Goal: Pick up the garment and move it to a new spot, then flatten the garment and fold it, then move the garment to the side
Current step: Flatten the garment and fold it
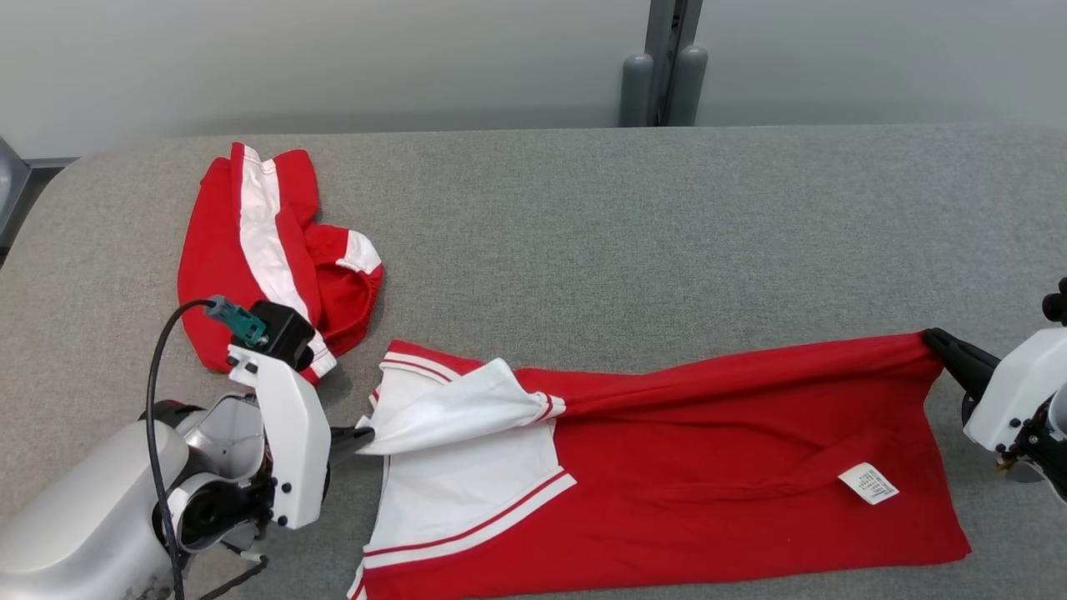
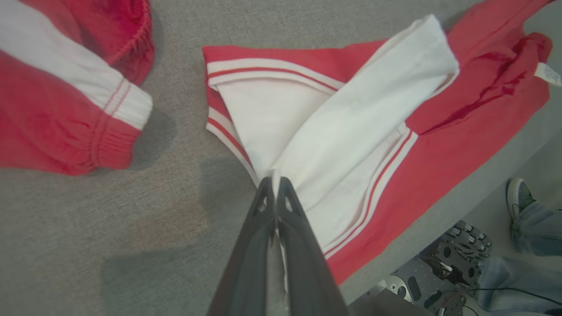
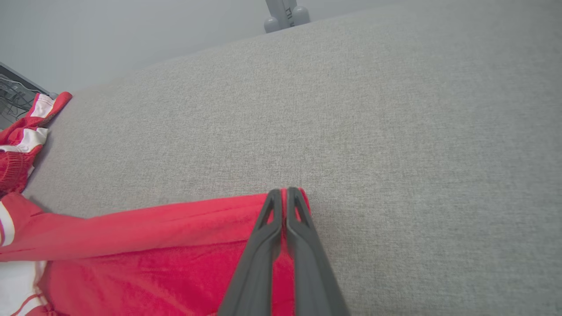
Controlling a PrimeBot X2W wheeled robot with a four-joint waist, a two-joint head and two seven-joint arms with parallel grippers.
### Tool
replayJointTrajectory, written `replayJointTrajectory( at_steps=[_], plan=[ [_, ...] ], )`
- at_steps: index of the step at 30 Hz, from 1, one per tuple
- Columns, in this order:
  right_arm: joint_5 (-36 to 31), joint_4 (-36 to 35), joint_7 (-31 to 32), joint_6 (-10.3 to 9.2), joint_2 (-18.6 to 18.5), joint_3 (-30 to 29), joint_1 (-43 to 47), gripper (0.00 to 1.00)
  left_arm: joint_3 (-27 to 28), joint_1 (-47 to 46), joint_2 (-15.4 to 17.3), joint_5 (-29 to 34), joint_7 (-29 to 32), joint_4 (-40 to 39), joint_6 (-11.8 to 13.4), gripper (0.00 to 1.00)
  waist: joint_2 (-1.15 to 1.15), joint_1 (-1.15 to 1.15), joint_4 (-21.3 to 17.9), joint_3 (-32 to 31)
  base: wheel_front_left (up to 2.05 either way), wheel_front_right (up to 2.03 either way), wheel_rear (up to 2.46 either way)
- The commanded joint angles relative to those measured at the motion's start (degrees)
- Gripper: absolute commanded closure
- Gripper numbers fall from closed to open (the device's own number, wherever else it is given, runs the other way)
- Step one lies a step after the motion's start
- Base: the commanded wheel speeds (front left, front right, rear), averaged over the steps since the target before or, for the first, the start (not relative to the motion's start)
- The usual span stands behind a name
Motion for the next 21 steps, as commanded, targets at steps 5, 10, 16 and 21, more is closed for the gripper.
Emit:
replayJointTrajectory(
  at_steps=[5, 10, 16, 21],
  plan=[
    [1.36, -1.55, 0.01, 0.03, -1.94, 1.75, 1.10, 1.00, -0.42, 2.73, 0.98, -1.23, 0.69, -2.74, 1.24, 1.00, 0.00, 0.00, 0.05, 0.06, 0.00, 0.00, 0.00],
    [1.94, -2.75, -0.26, 0.03, -3.25, 3.20, 1.72, 1.00, -0.90, 4.19, 1.91, -1.16, 1.38, -4.33, 2.11, 1.00, 0.00, 0.00, 0.04, 0.21, 0.00, 0.00, 0.00],
    [1.92, -4.36, 0.11, 0.03, -5.08, 5.13, 1.87, 1.00, -1.23, 5.67, 2.26, -1.60, 1.41, -5.37, 2.91, 1.00, 0.00, 0.00, -0.25, 0.20, 0.00, 0.00, 0.00],
    [1.91, -4.56, 0.99, 0.03, -5.98, 6.49, 1.47, 1.00, -1.25, 7.36, 2.91, -2.17, 1.16, -6.69, 3.65, 1.00, 0.00, 0.00, -0.66, 0.24, 0.00, 0.00, 0.00]
  ],
)
